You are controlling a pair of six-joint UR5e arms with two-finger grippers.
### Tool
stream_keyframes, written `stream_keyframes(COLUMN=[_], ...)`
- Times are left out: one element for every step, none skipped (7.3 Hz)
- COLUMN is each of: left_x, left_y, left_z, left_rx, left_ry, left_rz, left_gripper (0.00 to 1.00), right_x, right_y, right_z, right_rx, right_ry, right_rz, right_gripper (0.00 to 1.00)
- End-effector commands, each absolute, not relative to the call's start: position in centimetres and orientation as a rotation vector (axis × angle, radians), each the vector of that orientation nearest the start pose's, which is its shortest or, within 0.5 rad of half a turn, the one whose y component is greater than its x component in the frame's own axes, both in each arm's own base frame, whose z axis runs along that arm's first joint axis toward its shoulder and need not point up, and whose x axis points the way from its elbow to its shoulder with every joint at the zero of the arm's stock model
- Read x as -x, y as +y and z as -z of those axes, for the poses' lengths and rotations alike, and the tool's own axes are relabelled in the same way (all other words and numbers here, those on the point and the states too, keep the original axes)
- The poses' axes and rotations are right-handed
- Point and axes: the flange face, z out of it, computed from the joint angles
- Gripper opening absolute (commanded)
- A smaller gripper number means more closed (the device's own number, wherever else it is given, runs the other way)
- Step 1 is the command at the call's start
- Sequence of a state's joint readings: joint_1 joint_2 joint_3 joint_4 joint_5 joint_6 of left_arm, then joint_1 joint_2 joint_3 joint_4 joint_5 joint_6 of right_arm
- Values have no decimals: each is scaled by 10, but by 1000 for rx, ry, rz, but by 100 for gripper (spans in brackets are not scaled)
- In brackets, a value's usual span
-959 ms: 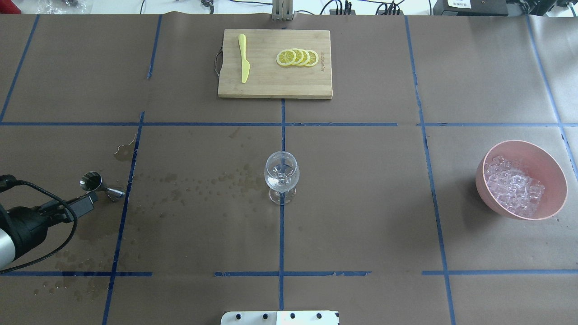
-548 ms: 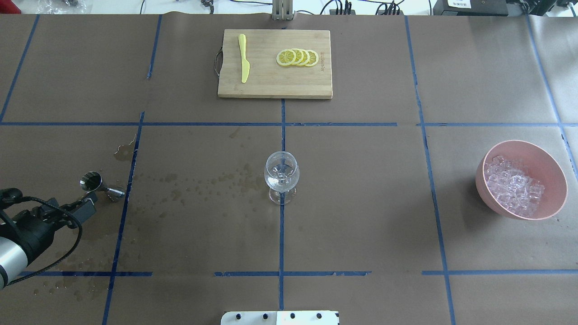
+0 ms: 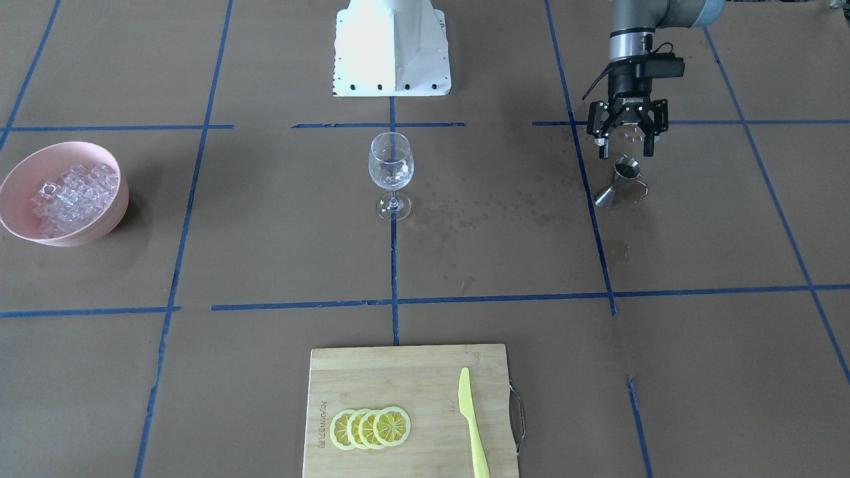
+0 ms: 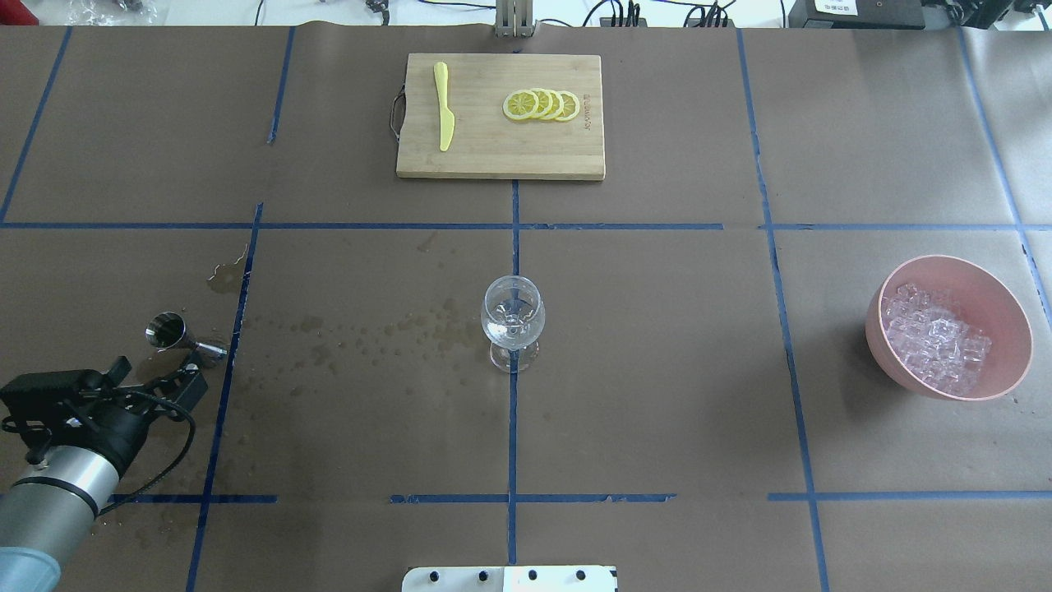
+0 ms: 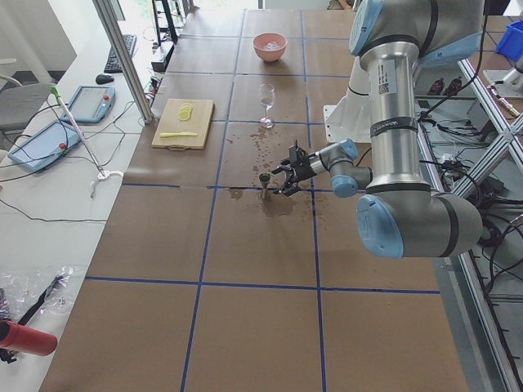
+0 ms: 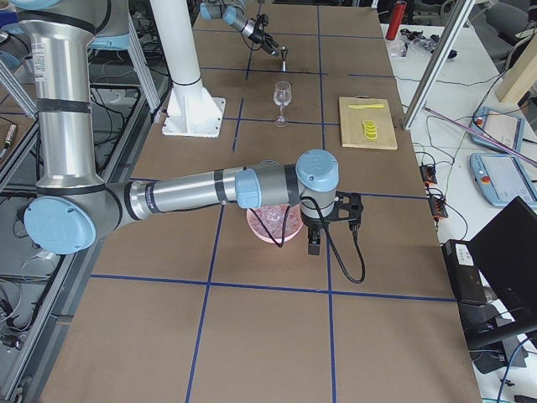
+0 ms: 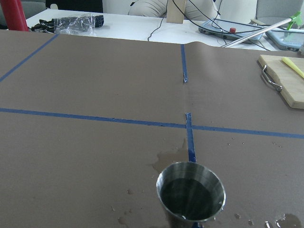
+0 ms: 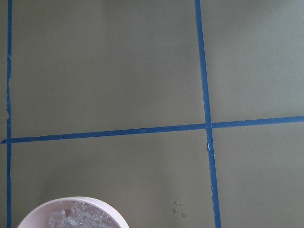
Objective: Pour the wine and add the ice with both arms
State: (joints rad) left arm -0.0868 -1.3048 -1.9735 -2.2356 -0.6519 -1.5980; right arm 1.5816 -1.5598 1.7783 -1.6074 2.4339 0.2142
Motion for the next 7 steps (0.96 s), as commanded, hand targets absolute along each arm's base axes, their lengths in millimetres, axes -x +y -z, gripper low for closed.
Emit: stream_keyframes(left_x=[-416, -416, -415, -415, -415, -417, -422], left_y=[-253, -255, -256, -257, -258, -259, -260], left_z=[-503, -510, -513, -514, -517, -518, -517], left_rx=[-967, -994, -1000, -1008, -1026, -1056, -1057], left_ry=[669, 647, 640, 635, 625, 618, 619], left_rz=[475, 477, 477, 479, 481, 490, 493], left_gripper=[100, 100, 100, 99, 99, 99, 99], right_x=[-63, -63, -63, -63, -63, -63, -63], right_y=[-497, -497, -498, -498, -498, -498, -497], right_z=[-545, -545, -545, -545, -545, -545, -545], right_rx=[-87, -86, -88, -87, -87, -87, -85], right_ry=[-875, -875, -875, -875, -875, -875, -875], right_rz=[-130, -131, -131, -132, -132, -132, -133], right_gripper=[100, 100, 100, 100, 100, 100, 100])
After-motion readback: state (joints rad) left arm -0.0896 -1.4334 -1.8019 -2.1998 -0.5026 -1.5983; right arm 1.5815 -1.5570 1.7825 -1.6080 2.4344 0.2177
